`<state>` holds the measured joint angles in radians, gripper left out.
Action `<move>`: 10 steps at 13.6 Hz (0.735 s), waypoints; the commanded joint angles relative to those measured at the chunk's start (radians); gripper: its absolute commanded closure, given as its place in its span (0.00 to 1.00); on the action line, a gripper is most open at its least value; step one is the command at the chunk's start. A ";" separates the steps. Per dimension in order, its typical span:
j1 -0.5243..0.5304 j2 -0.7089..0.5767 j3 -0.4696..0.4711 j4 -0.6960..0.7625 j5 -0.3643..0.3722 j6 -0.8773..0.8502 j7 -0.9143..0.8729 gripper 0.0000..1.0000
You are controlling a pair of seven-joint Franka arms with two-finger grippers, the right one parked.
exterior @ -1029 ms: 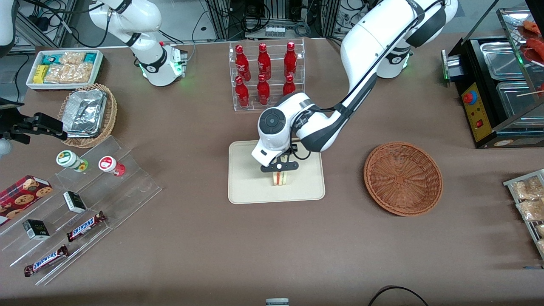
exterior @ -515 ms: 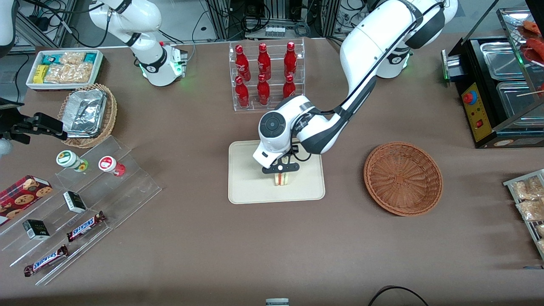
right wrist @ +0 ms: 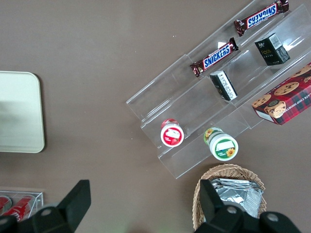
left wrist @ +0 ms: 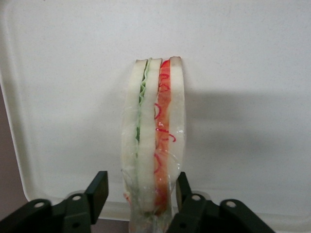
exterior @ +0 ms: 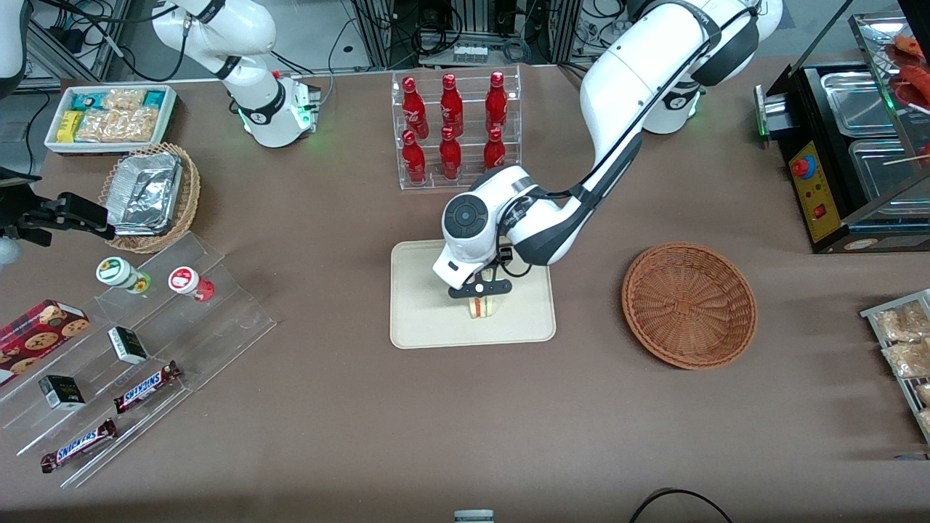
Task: Place sandwich from basket to tray
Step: 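Lower the sandwich onto the tray and open the left gripper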
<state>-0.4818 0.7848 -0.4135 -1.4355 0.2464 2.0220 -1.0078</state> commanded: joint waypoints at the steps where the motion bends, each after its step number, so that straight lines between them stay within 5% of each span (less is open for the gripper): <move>1: -0.018 0.011 0.009 0.035 0.019 -0.017 -0.023 0.00; 10: 0.012 -0.064 -0.002 0.185 -0.009 -0.193 0.000 0.00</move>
<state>-0.4765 0.7613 -0.4145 -1.2630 0.2450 1.8693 -1.0102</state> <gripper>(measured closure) 0.000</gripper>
